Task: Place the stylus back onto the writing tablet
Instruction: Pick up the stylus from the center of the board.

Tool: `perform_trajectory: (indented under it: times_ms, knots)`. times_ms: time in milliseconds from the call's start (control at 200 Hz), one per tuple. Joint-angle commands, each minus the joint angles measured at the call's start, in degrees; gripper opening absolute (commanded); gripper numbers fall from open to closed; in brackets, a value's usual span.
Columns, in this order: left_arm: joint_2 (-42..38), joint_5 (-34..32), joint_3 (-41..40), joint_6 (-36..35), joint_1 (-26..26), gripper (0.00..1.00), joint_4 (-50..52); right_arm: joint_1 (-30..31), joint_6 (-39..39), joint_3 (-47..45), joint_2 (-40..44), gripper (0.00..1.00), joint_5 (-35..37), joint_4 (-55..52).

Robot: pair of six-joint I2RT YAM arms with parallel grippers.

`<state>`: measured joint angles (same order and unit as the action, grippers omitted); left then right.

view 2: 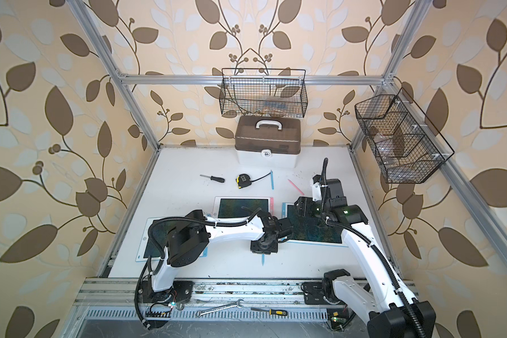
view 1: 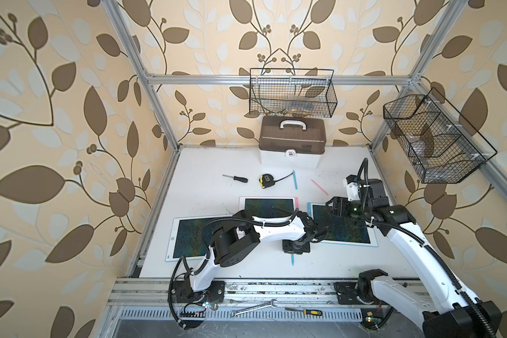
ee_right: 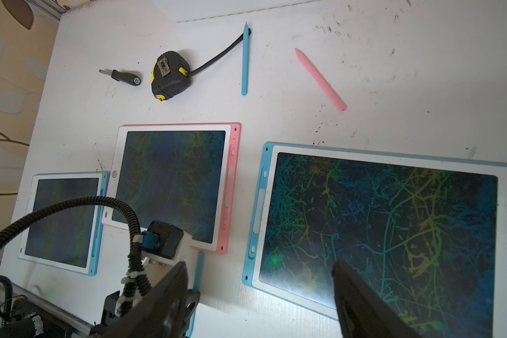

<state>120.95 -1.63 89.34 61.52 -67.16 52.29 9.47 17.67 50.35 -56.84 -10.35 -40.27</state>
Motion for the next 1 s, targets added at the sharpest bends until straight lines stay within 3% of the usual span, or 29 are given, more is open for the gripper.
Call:
perform_trajectory:
  times_ms: [0, 1000]
  knots:
    - [-0.34, -0.33, -2.29, 0.62, 0.01, 0.11, 0.97, 0.19, -0.97, -1.20, 0.60, 0.78, -0.60, 0.63]
    - [-1.50, -3.41, -0.04, 0.45, -0.08, 0.08, 3.19, 0.02, -1.24, -1.60, -0.30, 0.78, -0.81, 1.69]
